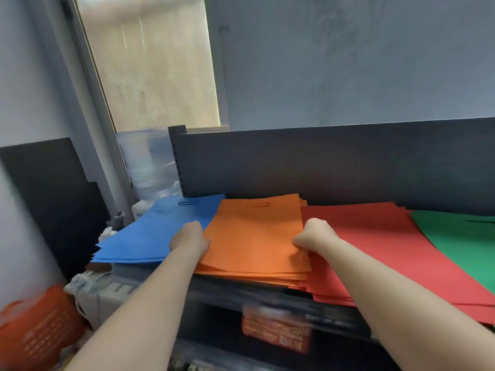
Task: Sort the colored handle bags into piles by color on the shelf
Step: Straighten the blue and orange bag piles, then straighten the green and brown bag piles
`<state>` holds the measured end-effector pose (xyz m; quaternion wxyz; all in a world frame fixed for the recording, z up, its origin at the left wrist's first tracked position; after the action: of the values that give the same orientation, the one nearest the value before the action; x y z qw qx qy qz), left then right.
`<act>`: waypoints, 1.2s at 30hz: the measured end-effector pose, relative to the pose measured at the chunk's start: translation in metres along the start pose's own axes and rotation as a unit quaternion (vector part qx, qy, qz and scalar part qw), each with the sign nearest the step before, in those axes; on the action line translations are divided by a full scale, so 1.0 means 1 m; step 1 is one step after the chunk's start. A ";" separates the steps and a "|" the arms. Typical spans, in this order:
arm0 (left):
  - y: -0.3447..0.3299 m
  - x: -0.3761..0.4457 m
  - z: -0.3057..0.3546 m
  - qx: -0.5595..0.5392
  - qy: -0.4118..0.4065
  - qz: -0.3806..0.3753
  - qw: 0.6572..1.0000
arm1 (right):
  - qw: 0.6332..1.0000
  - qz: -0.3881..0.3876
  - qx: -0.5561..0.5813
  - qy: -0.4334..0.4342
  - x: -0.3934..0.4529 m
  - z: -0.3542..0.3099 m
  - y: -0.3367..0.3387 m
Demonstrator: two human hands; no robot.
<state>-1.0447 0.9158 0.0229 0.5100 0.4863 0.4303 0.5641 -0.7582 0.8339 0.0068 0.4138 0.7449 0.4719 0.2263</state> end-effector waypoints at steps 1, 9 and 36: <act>0.004 0.000 0.004 0.034 -0.015 0.013 0.999 | 1.000 -0.014 -0.009 -0.010 -0.003 0.001 -0.001; 0.053 -0.011 0.064 0.125 -0.111 0.085 0.982 | 0.980 0.123 -0.150 0.054 -0.031 -0.005 0.063; 0.077 -0.302 0.633 0.024 -0.533 0.157 0.831 | 0.848 0.243 -0.411 -0.230 -0.208 0.391 0.422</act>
<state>-0.4299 0.6007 0.1649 0.5525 0.7850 0.0226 0.2791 -0.3499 0.4020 0.1512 0.7110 0.6280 0.0310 0.3150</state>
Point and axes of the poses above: each hand's wrist, its own x-axis towards the middle knuckle, its own y-axis out of the back of the hand, z = x × y, the point moved 8 cm from there along x, towards the middle knuckle, and after that the axes turned 4 degrees about x, right-handed, at the moved point
